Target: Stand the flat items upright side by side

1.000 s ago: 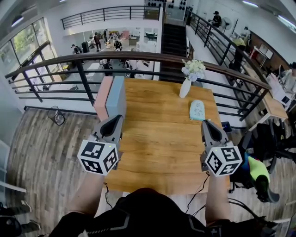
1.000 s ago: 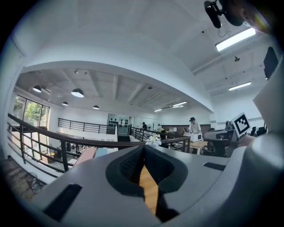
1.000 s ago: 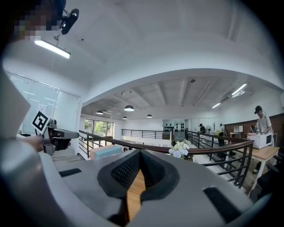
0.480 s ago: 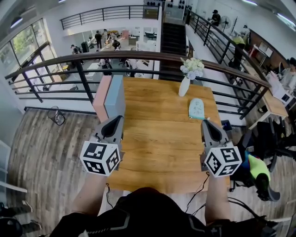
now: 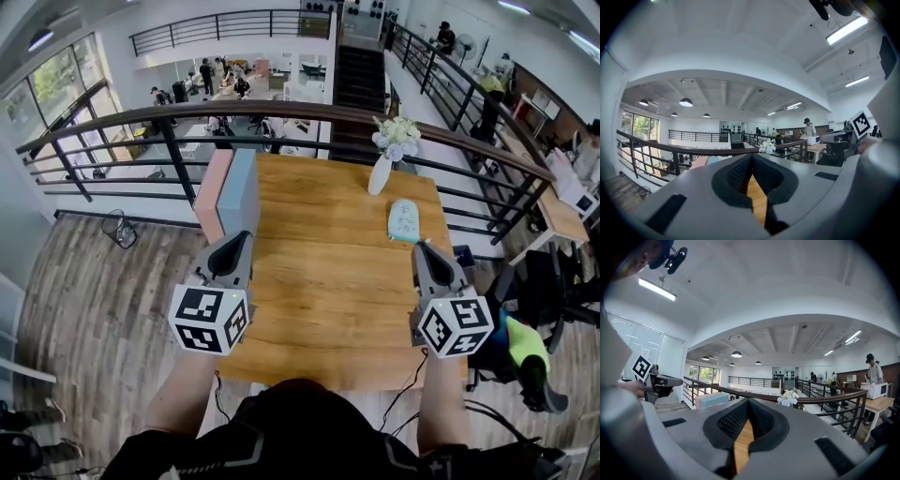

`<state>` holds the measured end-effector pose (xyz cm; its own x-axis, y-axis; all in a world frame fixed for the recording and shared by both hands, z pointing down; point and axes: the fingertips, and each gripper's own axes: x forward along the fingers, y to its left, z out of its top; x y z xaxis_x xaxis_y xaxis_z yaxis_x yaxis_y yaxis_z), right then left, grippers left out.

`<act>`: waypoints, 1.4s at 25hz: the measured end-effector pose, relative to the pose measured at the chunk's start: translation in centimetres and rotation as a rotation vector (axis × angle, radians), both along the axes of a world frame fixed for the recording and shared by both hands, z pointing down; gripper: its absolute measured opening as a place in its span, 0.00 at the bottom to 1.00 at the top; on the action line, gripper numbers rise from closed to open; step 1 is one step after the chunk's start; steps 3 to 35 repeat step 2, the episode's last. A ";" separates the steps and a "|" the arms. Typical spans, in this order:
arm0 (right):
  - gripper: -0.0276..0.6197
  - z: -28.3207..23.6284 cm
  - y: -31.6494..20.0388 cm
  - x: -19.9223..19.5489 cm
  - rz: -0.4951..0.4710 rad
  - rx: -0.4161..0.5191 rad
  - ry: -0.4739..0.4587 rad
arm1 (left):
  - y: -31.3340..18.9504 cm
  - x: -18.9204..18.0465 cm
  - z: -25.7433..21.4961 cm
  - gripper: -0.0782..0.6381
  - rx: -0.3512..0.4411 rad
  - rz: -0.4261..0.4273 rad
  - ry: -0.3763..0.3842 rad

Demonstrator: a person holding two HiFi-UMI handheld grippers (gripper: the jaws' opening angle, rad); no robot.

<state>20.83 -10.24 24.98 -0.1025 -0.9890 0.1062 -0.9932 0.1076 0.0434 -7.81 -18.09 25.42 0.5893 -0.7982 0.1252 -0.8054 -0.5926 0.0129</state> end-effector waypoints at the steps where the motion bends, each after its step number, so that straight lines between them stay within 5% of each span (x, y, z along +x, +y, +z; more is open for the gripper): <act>1: 0.07 0.1 0.0 0.1 -0.002 -0.002 0.000 | -0.1 -0.1 0.1 0.15 -0.002 -0.012 -0.009; 35: 0.07 0.2 -0.1 0.2 -0.003 -0.004 0.000 | -0.1 -0.2 0.3 0.15 -0.004 -0.024 -0.017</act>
